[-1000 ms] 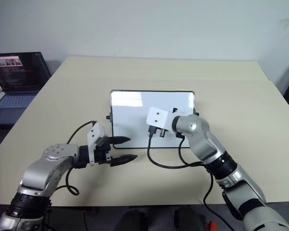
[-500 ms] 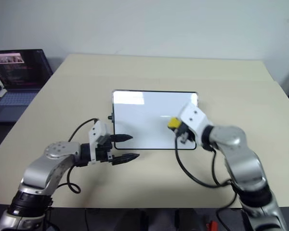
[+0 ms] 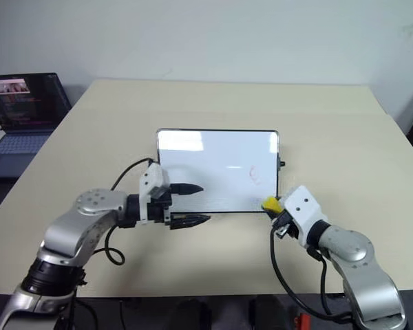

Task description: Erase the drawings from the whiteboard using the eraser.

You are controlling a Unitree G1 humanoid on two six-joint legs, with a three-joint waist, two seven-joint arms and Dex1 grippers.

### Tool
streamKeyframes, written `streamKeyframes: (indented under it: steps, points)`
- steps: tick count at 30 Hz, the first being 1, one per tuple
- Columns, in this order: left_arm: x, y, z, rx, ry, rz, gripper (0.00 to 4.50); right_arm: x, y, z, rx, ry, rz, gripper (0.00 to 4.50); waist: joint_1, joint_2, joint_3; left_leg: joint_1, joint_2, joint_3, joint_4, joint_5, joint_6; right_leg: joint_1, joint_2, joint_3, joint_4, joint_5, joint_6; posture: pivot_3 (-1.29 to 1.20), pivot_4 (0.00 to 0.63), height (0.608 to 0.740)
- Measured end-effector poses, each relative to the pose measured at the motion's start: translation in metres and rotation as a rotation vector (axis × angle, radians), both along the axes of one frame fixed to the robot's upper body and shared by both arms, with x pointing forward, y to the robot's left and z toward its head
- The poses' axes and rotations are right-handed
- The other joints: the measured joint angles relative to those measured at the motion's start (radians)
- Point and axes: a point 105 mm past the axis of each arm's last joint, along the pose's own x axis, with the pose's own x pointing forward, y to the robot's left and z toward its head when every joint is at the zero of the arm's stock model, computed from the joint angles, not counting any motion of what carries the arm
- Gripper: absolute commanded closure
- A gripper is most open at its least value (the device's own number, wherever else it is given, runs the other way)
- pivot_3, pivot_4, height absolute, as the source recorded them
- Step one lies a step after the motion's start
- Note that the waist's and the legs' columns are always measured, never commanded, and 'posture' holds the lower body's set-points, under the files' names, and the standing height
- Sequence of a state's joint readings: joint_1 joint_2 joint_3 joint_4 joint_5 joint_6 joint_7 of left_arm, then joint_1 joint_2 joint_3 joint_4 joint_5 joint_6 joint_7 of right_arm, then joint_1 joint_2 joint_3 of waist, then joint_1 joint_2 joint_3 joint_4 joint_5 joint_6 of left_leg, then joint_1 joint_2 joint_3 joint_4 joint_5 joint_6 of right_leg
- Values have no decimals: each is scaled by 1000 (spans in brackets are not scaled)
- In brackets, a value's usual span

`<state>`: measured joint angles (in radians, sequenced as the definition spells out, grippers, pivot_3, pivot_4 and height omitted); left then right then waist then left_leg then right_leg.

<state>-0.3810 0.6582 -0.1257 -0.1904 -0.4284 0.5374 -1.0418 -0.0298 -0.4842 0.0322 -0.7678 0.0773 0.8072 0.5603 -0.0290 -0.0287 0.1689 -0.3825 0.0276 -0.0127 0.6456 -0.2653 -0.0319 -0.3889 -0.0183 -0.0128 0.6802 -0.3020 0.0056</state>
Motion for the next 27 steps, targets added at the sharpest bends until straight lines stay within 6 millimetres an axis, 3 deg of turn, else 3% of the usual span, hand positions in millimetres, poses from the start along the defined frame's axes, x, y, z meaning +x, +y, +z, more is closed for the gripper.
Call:
streamKeyframes:
  steps: [8, 15, 21, 27]
  points:
    - [5, -8, -4, -15, 12, -4, 0, 48, 0, 29, -115, -145, -38, 3252, 0, 0, 1, 0, 0, -1, 0, 0, 0, 0, 0, 0, 0, 2, -4, 0, 150, 740]
    - [5, -11, -5, -24, 17, -9, 0, 66, 27, 37, -183, -154, 48, 3252, 0, 0, 1, -1, 0, 0, 0, 0, 0, -1, 0, 0, -1, 2, -4, 0, 150, 740]
    - [4, -11, -7, -23, 23, -7, 0, 77, 31, 27, -226, -97, 56, 3252, 2, 0, 1, -2, 0, 0, 0, 0, 0, -1, -1, 0, 0, 2, -4, 0, 150, 740]
    - [3, -11, -10, -21, 29, -2, 0, 70, 32, 12, -267, -14, 105, 3252, 2, 0, 1, 0, 0, 0, 1, 0, 0, 0, -1, 0, 1, 2, -4, 0, 150, 740]
